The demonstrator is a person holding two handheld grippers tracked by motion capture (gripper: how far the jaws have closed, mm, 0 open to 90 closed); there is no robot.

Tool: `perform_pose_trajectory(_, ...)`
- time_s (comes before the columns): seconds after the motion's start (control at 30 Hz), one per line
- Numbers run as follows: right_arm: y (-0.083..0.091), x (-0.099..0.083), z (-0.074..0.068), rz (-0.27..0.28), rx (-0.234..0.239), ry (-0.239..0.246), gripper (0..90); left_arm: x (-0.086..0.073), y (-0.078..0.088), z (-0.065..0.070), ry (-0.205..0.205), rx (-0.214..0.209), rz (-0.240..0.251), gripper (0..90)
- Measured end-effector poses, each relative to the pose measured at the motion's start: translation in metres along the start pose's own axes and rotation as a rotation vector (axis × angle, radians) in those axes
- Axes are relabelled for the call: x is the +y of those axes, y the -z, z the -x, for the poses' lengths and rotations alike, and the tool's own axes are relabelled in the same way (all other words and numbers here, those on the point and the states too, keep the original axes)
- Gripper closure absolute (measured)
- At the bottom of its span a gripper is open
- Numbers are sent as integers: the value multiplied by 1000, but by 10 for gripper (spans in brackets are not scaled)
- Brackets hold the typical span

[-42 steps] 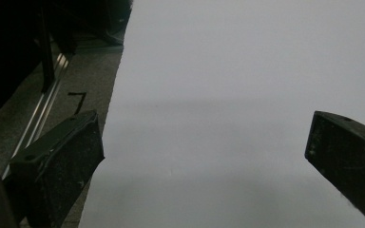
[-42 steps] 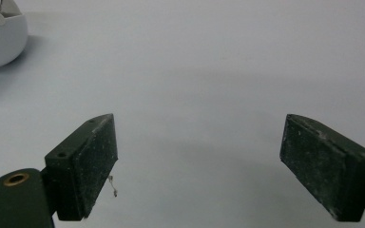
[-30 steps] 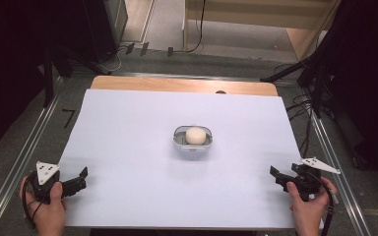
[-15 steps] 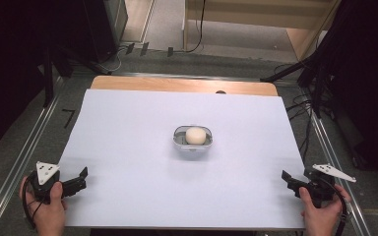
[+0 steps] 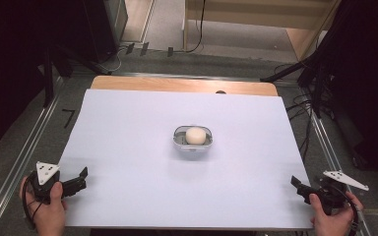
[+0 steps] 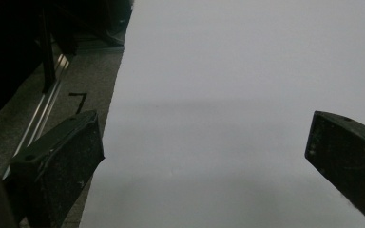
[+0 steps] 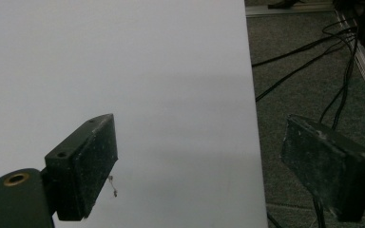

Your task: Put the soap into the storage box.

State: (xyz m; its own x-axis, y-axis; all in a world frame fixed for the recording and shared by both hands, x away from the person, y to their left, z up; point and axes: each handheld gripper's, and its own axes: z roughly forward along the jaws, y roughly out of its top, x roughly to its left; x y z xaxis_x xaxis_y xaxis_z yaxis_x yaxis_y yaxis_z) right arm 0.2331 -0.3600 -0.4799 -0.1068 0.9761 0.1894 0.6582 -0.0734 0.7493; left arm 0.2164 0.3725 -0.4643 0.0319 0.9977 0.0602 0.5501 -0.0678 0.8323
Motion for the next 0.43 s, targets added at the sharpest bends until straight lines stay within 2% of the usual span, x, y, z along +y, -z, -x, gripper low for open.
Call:
perform_pose_trajectory(0.2,4,-4,6,15,17,-13,128,0,0,0,0,2,-3,0)
perform_pose_trajectory(0.43,3,-3,2,15,8,2,128,0,0,0,3,1,-4,0)
